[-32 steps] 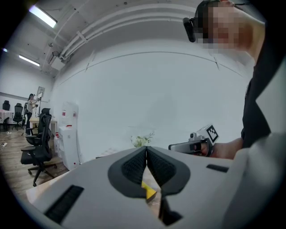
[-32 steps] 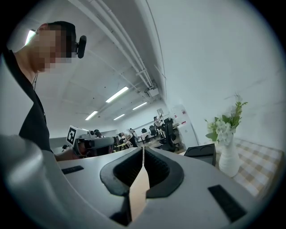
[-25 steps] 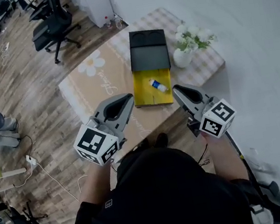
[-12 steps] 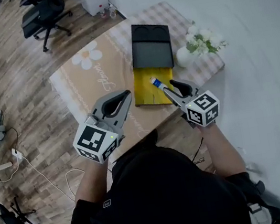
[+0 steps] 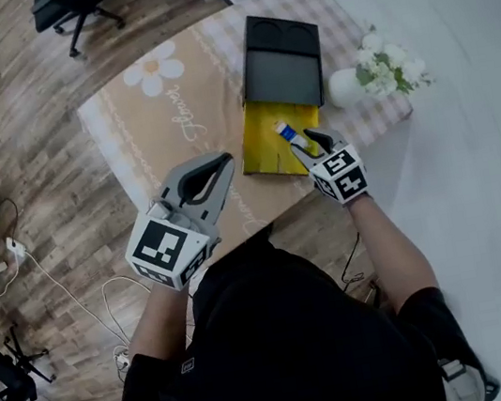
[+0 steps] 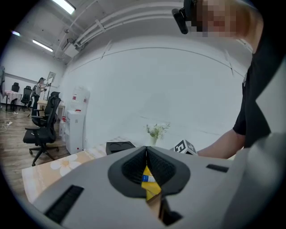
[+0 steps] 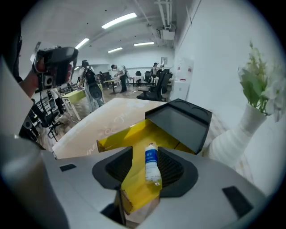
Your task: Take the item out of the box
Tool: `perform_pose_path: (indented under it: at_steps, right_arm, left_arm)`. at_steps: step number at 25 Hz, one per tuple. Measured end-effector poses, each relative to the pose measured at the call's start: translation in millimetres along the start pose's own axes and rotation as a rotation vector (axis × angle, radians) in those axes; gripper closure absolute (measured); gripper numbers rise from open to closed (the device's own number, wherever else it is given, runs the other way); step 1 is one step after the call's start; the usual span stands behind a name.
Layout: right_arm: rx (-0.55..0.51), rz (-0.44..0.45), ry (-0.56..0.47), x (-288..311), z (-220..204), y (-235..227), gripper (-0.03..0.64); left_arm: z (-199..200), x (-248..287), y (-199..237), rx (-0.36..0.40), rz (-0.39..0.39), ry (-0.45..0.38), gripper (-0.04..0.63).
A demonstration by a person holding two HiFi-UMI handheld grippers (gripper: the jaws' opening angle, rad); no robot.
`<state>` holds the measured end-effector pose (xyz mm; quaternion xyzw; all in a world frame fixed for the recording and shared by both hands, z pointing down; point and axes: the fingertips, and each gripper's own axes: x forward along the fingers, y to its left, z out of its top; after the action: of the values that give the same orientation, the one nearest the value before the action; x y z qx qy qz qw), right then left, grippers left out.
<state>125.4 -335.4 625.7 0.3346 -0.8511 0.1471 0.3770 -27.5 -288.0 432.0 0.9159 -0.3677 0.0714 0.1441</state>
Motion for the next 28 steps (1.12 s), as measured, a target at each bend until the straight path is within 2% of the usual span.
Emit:
perform_pose_path:
  at_steps: [7, 21, 28]
  right_arm:
    - [-0.003, -0.003, 0.14, 34.9, -40.6, -10.9, 0.459]
    - [-0.067, -0.031, 0.388, 59.2, -71.1, -16.7, 0.459]
    - [-0.052, -0.069, 0.434, 59.8, -78.2, -19.3, 0.466]
  left_arm:
    - [-18.6, -0.2, 2.6, -0.034, 0.007, 0.021, 0.581]
    - [-28.8, -7.6, 7.8, -0.076, 0.022, 0.022, 0.581]
    - [-25.7, -19.7, 12.5, -0.073, 0.039, 0.011, 0.581]
